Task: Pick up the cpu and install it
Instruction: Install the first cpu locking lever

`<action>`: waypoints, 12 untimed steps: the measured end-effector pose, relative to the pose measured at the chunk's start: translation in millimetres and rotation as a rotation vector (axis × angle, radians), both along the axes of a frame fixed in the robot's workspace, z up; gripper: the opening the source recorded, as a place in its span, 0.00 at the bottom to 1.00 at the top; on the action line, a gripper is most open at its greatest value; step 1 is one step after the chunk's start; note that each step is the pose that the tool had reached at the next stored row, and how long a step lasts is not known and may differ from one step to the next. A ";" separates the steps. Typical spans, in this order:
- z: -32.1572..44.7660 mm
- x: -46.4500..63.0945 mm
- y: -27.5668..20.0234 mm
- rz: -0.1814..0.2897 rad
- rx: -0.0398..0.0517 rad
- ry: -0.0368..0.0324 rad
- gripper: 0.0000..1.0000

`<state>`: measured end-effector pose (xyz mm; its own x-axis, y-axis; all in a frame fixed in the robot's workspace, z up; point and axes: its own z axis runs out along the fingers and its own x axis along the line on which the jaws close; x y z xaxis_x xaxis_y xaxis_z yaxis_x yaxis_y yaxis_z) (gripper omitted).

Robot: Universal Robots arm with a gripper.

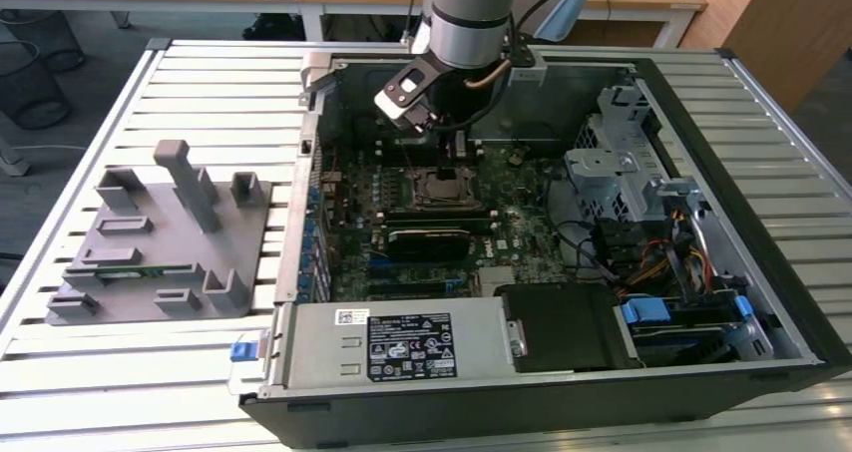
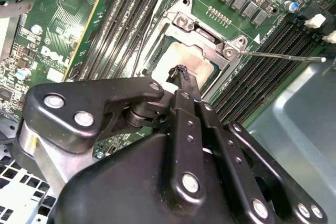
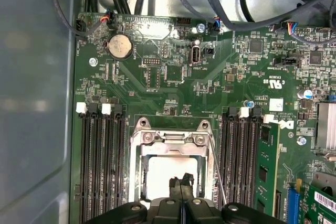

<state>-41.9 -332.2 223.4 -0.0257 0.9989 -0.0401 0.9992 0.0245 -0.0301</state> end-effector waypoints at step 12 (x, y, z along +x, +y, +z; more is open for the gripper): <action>3.1 0.0 0.0 0.000 0.0003 0.0001 0.11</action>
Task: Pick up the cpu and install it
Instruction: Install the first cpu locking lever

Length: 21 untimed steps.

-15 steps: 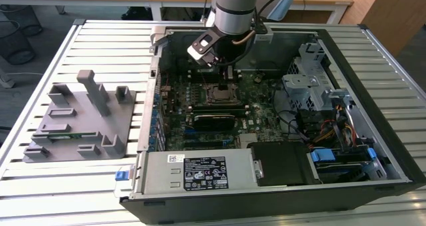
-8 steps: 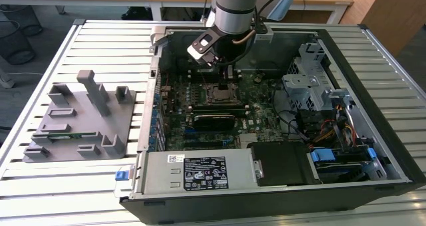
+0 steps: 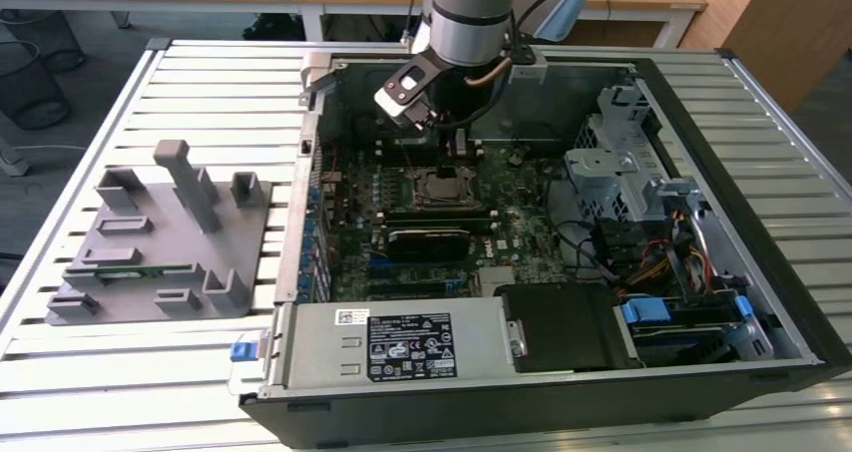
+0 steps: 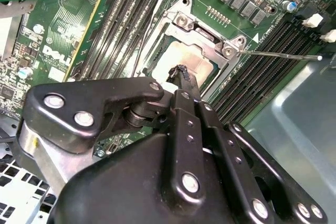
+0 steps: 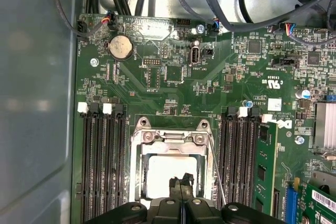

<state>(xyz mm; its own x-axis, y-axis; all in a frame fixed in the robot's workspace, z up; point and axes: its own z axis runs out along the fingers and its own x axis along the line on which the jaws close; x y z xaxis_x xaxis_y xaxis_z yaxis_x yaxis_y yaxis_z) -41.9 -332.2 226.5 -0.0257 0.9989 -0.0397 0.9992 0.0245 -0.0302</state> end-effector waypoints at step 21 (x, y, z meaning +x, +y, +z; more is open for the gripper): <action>6.9 0.0 0.0 0.000 -0.0003 0.0002 0.11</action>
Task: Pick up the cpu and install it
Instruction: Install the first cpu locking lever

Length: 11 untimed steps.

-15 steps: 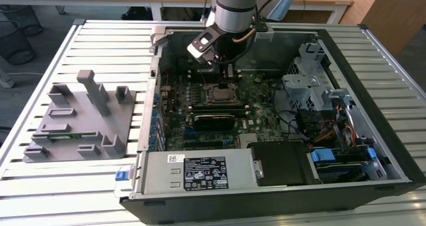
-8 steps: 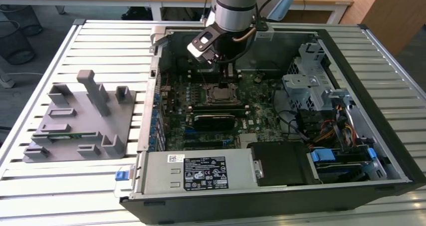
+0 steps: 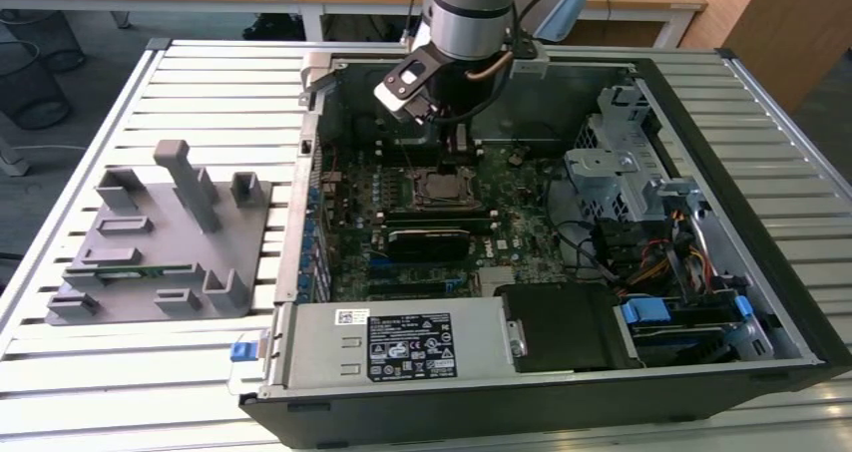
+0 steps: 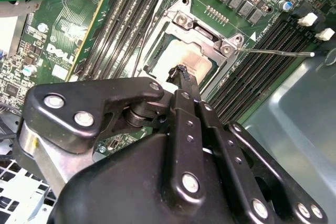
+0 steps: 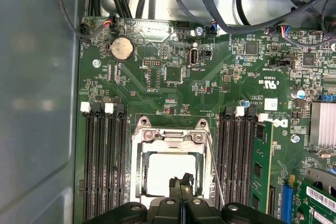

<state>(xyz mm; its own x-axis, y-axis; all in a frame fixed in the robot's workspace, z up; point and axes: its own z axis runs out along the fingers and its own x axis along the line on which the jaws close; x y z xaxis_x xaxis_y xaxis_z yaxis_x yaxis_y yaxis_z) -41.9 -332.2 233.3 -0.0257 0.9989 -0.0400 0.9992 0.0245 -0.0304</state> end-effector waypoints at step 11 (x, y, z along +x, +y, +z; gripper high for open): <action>5.6 0.0 0.0 0.000 0.0000 0.0000 0.11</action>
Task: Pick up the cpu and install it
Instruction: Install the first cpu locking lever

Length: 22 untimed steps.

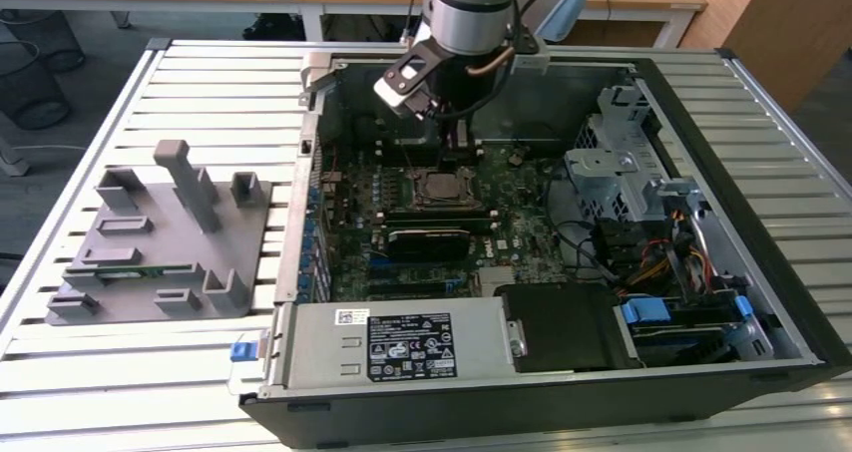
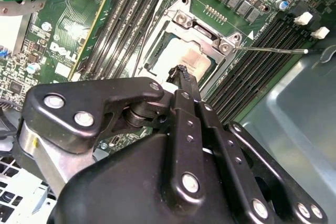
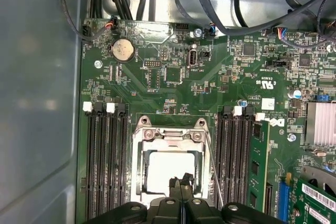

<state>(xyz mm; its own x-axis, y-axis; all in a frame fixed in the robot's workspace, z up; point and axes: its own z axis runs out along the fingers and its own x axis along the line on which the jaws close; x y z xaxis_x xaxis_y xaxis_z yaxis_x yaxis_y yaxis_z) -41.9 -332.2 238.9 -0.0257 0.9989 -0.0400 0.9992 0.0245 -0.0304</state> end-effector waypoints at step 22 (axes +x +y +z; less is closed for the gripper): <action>19.5 0.0 0.0 0.000 -0.0001 0.0000 0.11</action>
<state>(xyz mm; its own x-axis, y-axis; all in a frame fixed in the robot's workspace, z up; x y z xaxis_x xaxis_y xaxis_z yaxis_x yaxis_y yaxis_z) -41.9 -332.2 258.4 -0.0257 0.9989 -0.0400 0.9992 0.0245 -0.0304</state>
